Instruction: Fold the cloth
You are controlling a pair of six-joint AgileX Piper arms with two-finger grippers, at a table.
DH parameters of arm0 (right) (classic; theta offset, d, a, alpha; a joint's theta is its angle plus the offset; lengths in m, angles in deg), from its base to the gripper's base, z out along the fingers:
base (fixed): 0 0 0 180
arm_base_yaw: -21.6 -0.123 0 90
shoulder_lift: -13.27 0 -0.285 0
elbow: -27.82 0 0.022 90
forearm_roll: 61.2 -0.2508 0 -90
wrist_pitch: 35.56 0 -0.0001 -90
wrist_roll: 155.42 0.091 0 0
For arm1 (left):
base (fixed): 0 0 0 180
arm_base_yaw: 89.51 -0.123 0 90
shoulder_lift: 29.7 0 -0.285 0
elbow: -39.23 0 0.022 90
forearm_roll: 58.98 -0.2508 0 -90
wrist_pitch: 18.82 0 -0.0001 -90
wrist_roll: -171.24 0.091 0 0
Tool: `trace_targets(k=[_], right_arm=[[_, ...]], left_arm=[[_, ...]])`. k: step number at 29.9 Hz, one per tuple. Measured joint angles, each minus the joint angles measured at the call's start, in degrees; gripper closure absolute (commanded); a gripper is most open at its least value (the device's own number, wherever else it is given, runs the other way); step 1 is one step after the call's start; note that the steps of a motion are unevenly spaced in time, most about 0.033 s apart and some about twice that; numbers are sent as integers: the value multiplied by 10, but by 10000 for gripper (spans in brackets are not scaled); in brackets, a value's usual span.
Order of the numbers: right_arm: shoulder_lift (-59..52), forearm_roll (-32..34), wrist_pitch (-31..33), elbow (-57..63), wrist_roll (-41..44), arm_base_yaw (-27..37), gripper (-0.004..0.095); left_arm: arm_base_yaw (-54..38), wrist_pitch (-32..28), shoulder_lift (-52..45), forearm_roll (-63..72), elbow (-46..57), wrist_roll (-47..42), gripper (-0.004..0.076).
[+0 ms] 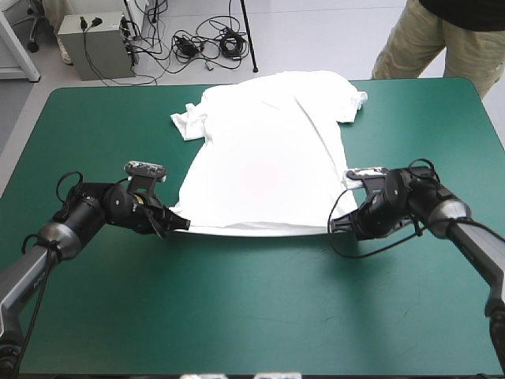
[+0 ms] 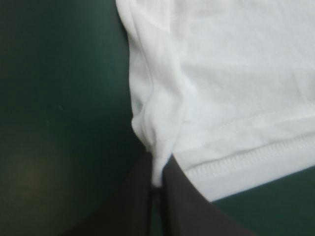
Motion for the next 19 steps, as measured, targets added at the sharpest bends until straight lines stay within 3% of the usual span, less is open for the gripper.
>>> trace_targets(k=[9,19], right_arm=[[-140,0,-5,159,67,-59,921],[-257,0,48,218,126,-87,921]], left_arm=[[48,51,-95,28,112,-10,733],[85,126,-244,31,224,-80,733]])
